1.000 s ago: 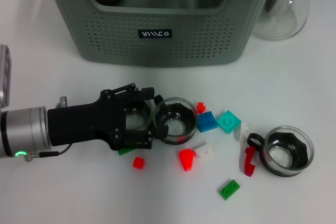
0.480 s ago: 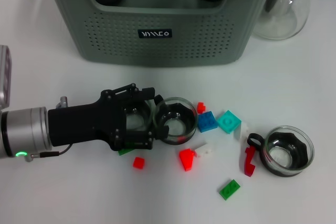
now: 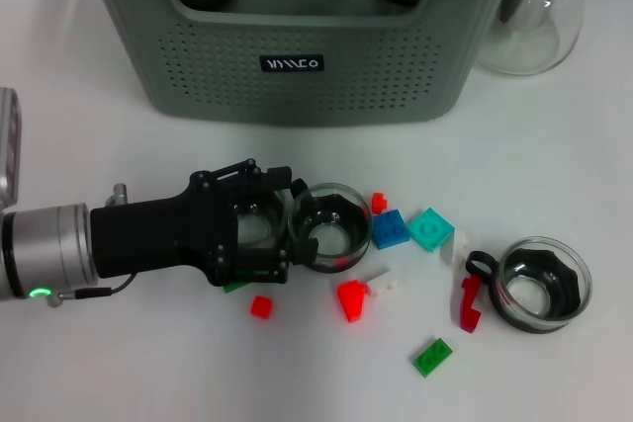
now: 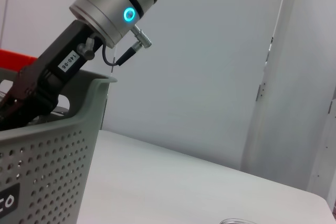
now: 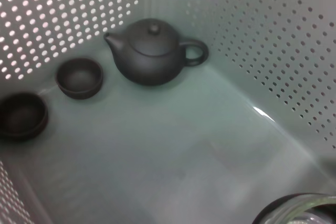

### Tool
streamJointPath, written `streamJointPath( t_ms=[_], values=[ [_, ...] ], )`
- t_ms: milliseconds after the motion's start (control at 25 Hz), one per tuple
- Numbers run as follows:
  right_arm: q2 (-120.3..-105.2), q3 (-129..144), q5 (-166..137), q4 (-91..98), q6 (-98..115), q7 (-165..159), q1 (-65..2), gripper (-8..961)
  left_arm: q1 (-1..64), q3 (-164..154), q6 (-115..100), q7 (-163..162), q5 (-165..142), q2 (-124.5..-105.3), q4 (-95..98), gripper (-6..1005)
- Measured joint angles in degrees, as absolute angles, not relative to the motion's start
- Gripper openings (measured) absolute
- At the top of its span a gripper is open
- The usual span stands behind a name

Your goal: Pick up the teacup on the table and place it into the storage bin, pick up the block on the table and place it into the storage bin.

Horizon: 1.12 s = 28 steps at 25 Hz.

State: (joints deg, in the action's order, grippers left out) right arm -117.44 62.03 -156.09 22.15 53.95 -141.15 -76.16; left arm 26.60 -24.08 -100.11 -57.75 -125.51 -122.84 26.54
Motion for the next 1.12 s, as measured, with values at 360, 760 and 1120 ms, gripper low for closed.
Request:
streamJointPath(
  t_ms=[360,760,1120],
  values=[
    [-117.71,62.13,-156.13,22.15,52.47,-140.68,-75.33,85,26.50,-24.08,-100.11,-57.74,-125.51,-122.96,26.54,934],
    [-117.97,62.82,-156.48,21.96,52.02,-140.63,-74.99,93,26.57,-24.08,-100.11,-57.74,-125.51,-122.96,26.54,935],
    [-118.04,62.84,-156.71,22.10,52.20,-140.89,-74.88,101,26.51,-24.08,-100.11,-57.74,-125.51,-122.96,26.54,934]
  ],
)
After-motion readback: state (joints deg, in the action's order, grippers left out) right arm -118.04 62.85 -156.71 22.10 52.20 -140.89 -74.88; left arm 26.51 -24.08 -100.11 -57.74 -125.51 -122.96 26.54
